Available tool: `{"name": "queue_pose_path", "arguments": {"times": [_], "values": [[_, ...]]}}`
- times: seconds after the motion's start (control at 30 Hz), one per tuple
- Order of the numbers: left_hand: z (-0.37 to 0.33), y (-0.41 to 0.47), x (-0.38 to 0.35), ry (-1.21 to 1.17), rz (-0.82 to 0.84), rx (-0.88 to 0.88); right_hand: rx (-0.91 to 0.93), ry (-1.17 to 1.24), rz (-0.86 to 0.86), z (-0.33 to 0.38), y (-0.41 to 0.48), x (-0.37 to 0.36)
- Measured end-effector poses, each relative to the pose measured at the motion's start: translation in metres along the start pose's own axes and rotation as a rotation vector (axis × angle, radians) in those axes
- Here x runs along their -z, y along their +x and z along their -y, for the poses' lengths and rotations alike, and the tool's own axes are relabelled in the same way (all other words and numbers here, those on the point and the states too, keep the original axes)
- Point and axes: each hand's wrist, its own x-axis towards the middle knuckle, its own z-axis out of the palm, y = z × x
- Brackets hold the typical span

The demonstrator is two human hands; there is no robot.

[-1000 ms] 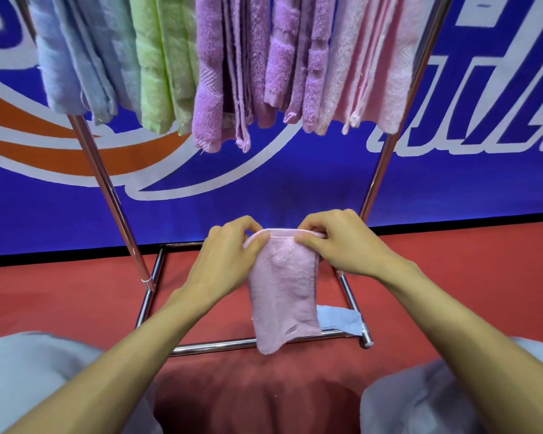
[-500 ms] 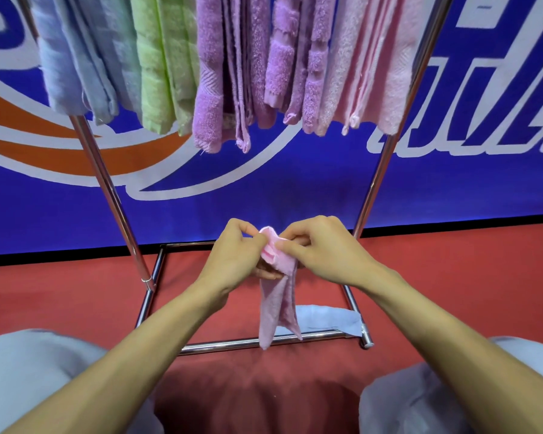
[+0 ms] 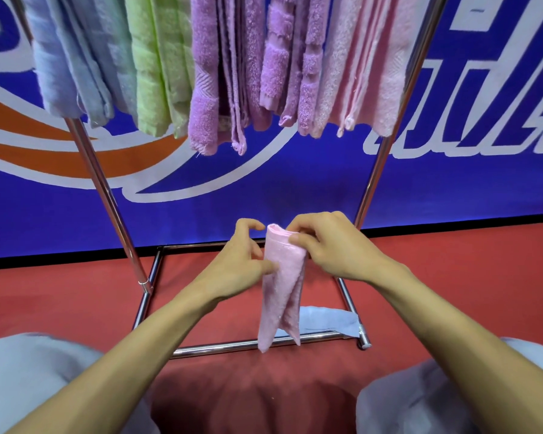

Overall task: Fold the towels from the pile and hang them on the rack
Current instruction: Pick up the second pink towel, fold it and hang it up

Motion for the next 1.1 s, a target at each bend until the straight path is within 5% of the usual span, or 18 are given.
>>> {"name": "queue_pose_path", "arguments": {"times": [0.13, 0.37, 0.63, 0.8, 1.1], "values": [[0.0, 0.0, 0.0, 0.069, -0.074, -0.144, -0.011, 0.044, -0.066, -0.004, 0.001, 0.01], [-0.004, 0.001, -0.01, -0.038, -0.158, -0.142, 0.076, 0.073, -0.118, -0.004, 0.001, 0.006], [0.004, 0.004, -0.015, -0.089, 0.062, -0.21, -0.037, 0.192, -0.374, -0.009, 0.005, 0.023], [-0.017, 0.007, 0.001, 0.084, -0.103, -0.299, -0.096, 0.238, -0.265, -0.012, -0.005, 0.041], [-0.117, -0.002, 0.04, 0.501, -0.048, -0.598, 0.034, -0.032, -0.116, 0.04, -0.009, 0.13]]}}
